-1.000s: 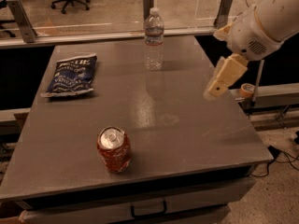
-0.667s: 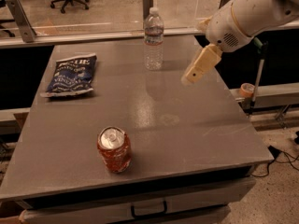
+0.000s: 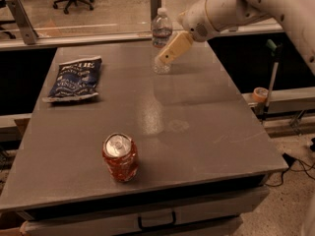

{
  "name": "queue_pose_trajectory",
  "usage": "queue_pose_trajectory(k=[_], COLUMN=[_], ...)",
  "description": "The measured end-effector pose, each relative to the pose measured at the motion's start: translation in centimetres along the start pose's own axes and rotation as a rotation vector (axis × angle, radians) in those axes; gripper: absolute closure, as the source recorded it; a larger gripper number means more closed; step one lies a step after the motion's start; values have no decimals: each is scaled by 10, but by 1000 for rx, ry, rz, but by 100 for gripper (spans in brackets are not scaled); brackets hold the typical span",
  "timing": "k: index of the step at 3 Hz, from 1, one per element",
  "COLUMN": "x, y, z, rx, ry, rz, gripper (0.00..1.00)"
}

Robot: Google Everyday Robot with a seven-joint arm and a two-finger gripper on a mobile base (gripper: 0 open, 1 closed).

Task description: Knock water bottle over

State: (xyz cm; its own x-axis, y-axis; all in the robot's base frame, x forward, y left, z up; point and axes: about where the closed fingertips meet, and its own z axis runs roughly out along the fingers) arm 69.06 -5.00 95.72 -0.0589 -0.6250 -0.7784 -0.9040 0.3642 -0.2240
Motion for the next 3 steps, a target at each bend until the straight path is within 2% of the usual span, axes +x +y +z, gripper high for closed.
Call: queue_pose_trajectory(k=[1, 2, 3], x=[-4, -2, 3], y=[-22, -34, -34], z=[26, 40, 45], rx=[-7, -14, -57], ry=[-54, -97, -132], rz=[47, 84, 104], gripper=[0, 0, 0])
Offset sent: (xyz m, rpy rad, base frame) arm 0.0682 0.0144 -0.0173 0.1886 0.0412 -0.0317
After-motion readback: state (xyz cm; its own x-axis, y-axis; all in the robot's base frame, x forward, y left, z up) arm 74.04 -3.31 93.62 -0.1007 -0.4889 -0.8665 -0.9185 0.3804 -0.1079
